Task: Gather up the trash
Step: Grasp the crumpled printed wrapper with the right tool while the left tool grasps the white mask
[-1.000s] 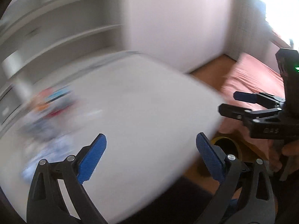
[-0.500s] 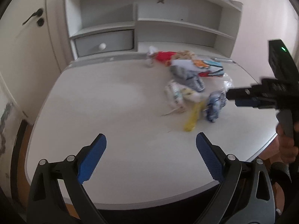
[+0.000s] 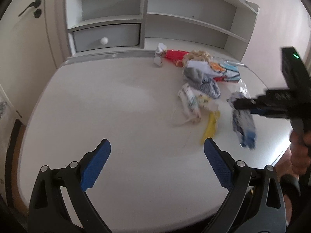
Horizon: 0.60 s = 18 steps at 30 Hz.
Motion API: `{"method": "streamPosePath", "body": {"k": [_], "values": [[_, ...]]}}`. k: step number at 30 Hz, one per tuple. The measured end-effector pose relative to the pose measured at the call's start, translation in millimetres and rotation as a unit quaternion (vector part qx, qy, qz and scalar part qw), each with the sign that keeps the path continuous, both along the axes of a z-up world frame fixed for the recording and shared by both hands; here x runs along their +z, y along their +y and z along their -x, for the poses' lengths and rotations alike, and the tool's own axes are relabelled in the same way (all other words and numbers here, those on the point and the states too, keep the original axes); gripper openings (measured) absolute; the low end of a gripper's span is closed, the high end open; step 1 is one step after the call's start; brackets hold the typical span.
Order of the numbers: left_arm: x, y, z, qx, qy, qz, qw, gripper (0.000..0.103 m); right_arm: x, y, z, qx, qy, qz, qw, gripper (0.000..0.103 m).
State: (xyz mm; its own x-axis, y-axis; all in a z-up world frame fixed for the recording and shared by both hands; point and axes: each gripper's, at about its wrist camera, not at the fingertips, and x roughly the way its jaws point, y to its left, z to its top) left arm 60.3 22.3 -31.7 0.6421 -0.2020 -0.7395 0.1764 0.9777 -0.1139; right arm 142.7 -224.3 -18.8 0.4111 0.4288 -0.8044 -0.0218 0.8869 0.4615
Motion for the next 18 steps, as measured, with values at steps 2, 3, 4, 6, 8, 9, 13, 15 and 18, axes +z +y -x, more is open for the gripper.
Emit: {"method": "streamPosePath", "body": {"k": [2, 3, 4, 6, 8, 9, 13, 15, 18], "values": [[1, -9, -17, -0.008, 0.01, 0.012, 0.9999, 0.094, 9, -10, 7, -0.001, -0.015, 0.0, 1.0, 0.041], [2, -16, -29, -0.01, 0.017, 0.017, 0.9997, 0.094, 14, -16, 13, 0.001, -0.022, 0.003, 1.0, 0.041], [3, -22, -39, -0.016, 0.02, 0.023, 0.9994, 0.094, 17, -23, 19, 0.001, -0.028, 0.006, 1.0, 0.041], [3, -36, -59, -0.02, 0.031, 0.026, 0.999, 0.094, 21, -34, 30, -0.001, -0.035, 0.007, 0.999, 0.041], [1, -50, -75, -0.025, 0.036, 0.015, 0.9989, 0.094, 23, -45, 39, -0.002, -0.038, 0.007, 0.999, 0.041], [-2, -58, -84, -0.025, 0.042, 0.008, 0.9988, 0.094, 23, -47, 42, -0.003, -0.039, 0.008, 0.999, 0.041], [-20, -75, -106, -0.016, 0.072, -0.012, 0.9972, 0.094, 20, -60, 56, 0.003, -0.042, 0.017, 0.999, 0.041], [-25, -78, -109, -0.02, 0.075, -0.016, 0.9969, 0.093, 19, -63, 62, 0.003, -0.044, 0.025, 0.999, 0.041], [-24, -80, -108, -0.017, 0.062, -0.024, 0.9977, 0.056, 15, -66, 65, 0.001, -0.047, 0.029, 0.998, 0.041]]}}
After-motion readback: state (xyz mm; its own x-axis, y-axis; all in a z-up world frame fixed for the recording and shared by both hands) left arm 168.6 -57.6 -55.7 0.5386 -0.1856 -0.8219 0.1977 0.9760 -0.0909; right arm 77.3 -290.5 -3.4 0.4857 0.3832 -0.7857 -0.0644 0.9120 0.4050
